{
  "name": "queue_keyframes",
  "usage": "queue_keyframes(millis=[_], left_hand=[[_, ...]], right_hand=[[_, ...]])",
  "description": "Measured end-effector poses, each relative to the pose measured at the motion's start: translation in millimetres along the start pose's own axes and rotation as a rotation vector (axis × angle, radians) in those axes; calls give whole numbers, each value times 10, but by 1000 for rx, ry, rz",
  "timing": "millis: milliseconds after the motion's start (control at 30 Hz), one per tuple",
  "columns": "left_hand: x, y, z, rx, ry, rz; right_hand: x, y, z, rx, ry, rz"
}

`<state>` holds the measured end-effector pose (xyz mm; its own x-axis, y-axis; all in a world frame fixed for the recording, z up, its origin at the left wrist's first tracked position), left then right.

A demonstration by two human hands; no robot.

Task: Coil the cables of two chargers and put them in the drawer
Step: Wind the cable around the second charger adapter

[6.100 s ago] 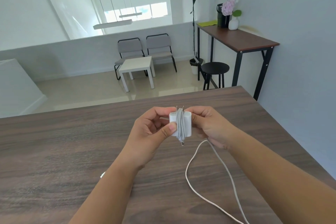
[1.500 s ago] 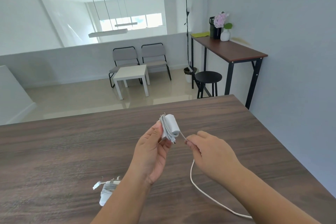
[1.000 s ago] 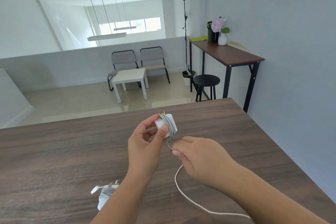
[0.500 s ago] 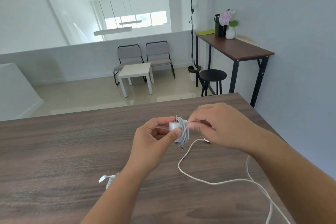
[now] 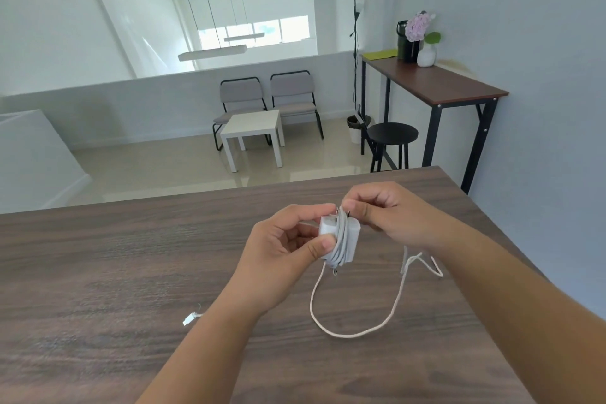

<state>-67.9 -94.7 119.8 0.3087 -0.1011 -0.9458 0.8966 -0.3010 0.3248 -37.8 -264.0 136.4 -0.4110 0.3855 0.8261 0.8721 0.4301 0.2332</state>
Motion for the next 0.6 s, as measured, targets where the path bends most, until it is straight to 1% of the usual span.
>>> queue_keyframes(millis=[100,167,233,333,433,600], left_hand=[[57,26,1,-53,-156,3],[122,35,23,-81,-264,-9],[178,38,29,-110,-329,-31],[182,35,33,-77,-296,-40],[156,23,56,-8,-215,-47],[156,26,73,16,-111,-74]], right_hand=[[-108,-16,170,-65,204,60],[-166,-9,248,-159,216,59],[-199,-6,276,-250,150,61],[-162,-14,192,-332,90,69],[-21,-31,4,-386,41,14],[97,-59,-133,-424,-53,-59]])
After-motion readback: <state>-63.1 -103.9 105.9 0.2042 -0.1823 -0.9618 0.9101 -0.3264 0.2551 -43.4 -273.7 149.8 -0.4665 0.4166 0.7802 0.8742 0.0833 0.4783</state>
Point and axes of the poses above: each hand's wrist, its own y-axis towards the middle knuckle, its own z-axis out of the palm, x = y × z, the point moved 5 cm from there along y, towards the middle knuckle, and after that the axes turned 3 degrees about -y, right-handed, at the moved point
